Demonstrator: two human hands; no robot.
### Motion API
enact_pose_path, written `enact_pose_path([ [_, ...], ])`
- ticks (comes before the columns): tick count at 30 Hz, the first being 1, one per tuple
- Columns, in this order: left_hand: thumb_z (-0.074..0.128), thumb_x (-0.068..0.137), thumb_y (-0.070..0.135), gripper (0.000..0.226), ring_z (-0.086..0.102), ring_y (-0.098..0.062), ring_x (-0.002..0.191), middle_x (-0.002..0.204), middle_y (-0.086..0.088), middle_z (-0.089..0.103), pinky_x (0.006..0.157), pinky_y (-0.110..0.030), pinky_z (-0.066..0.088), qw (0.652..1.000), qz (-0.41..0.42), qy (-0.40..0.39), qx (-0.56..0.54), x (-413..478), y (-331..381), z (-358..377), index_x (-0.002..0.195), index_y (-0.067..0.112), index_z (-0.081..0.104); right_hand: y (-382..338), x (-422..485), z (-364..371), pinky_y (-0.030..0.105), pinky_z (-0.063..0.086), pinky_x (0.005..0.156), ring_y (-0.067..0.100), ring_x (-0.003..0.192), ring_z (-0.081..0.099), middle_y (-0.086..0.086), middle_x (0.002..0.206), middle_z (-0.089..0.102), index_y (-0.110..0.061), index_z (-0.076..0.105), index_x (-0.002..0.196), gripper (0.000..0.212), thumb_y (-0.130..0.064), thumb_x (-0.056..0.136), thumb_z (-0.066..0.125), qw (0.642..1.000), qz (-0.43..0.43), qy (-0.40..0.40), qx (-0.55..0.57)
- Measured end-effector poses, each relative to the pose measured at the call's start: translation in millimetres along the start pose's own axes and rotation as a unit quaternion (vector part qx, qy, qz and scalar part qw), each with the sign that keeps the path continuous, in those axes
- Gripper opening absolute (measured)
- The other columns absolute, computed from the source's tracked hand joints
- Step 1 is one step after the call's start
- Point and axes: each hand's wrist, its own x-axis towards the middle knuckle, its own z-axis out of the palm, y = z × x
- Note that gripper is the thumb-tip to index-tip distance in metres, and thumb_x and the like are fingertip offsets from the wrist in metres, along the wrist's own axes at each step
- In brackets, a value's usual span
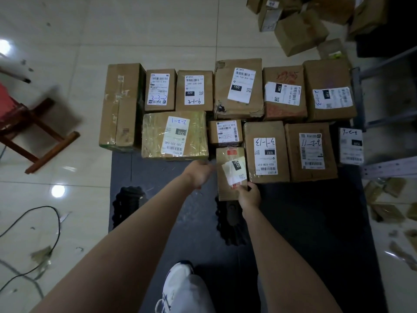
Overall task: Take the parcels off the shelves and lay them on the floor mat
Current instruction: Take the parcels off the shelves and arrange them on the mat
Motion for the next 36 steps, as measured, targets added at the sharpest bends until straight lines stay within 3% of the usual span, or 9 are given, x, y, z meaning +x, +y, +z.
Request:
enact_pose_path([
  [3, 0.046, 0.102, 0.02, 0.032, 0.049, -0.025, 0.09, 0.1, -0.013, 0.052, 0.067, -0.032, 0.041, 1.0, 0.001, -0.002, 0.009, -10, 5, -1, 0.127, 0.002, 0.057, -5, -12, -6, 0.029, 0.046, 0.084, 0.024, 0.11, 0.06, 0.011, 0.128, 0.062, -0.007, 0.055, 0.134, 0.036, -0.017, 0.099, 0.058, 0.999, 0.001, 0.033, 0.036],
  [9, 0.049, 0.101, 0.022, 0.037, 0.051, -0.025, 0.089, 0.092, -0.011, 0.053, 0.068, -0.032, 0.042, 1.0, 0.005, -0.019, 0.008, -41, 34, -1, 0.132, 0.002, 0.053, -35, -53, -27, 0.019, 0.043, 0.069, 0.015, 0.099, 0.058, 0.003, 0.118, 0.063, -0.013, 0.059, 0.128, 0.032, -0.013, 0.096, 0.062, 0.996, -0.004, 0.021, 0.082],
  [13, 0.051, 0.101, 0.022, 0.036, 0.053, -0.028, 0.091, 0.098, -0.015, 0.055, 0.075, -0.036, 0.044, 1.0, 0.011, -0.026, 0.013, -75, 64, -3, 0.13, 0.002, 0.053, -64, -88, -55, 0.022, 0.044, 0.076, 0.019, 0.107, 0.061, 0.001, 0.114, 0.064, -0.012, 0.065, 0.117, 0.022, -0.009, 0.096, 0.059, 0.994, -0.015, 0.028, 0.104],
  [16, 0.052, 0.099, 0.019, 0.017, 0.049, -0.027, 0.085, 0.08, -0.011, 0.052, 0.073, -0.035, 0.041, 0.999, 0.022, -0.032, 0.02, -114, 92, -6, 0.1, 0.005, 0.061, -92, -124, -80, 0.018, 0.045, 0.07, 0.017, 0.104, 0.06, 0.0, 0.117, 0.063, -0.014, 0.066, 0.118, 0.024, -0.009, 0.097, 0.057, 0.99, -0.014, 0.041, 0.131],
  [19, 0.052, 0.097, 0.02, 0.027, 0.047, -0.024, 0.08, 0.072, -0.006, 0.048, 0.07, -0.033, 0.038, 0.998, 0.036, -0.035, 0.041, -156, 123, -8, 0.071, 0.018, 0.047, -128, -164, -104, 0.022, 0.05, 0.073, 0.019, 0.101, 0.064, 0.002, 0.113, 0.065, -0.013, 0.067, 0.111, 0.019, -0.008, 0.097, 0.055, 0.986, -0.029, 0.054, 0.154],
  [22, 0.052, 0.096, 0.022, 0.019, 0.048, -0.024, 0.075, 0.071, -0.005, 0.049, 0.07, -0.033, 0.04, 0.994, 0.062, -0.043, 0.079, -200, 156, -10, 0.08, 0.01, 0.053, -172, -209, -126, 0.018, 0.05, 0.057, 0.013, 0.083, 0.064, 0.006, 0.11, 0.065, -0.017, 0.065, 0.1, 0.018, -0.005, 0.097, 0.051, 0.978, -0.04, 0.052, 0.198],
  [27, 0.052, 0.095, 0.023, 0.016, 0.051, -0.022, 0.077, 0.081, -0.005, 0.056, 0.069, -0.03, 0.042, 0.986, 0.105, -0.059, 0.114, -276, 207, -11, 0.095, 0.009, 0.06, -241, -292, -176, 0.041, 0.057, 0.087, 0.022, 0.095, 0.063, 0.009, 0.109, 0.066, -0.019, 0.065, 0.089, 0.026, -0.003, 0.098, 0.047, 0.958, -0.047, 0.056, 0.277],
  [32, 0.05, 0.094, 0.012, 0.022, 0.053, -0.005, 0.047, 0.056, 0.004, 0.06, 0.044, -0.018, 0.038, 0.983, 0.145, -0.078, 0.078, -361, 248, 2, 0.09, 0.002, 0.07, -288, -376, -248, 0.037, 0.058, 0.083, 0.021, 0.094, 0.066, 0.01, 0.106, 0.068, -0.02, 0.066, 0.085, 0.026, -0.005, 0.099, 0.05, 0.94, -0.071, 0.075, 0.324],
  [36, 0.051, 0.097, 0.021, 0.018, 0.056, -0.023, 0.082, 0.082, -0.008, 0.06, 0.072, -0.031, 0.044, 0.976, 0.173, -0.099, 0.092, -425, 278, 23, 0.084, 0.011, 0.06, -310, -438, -321, 0.026, 0.057, 0.067, 0.012, 0.087, 0.067, 0.002, 0.096, 0.067, -0.018, 0.066, 0.085, 0.025, -0.004, 0.099, 0.05, 0.909, -0.099, 0.122, 0.387],
])
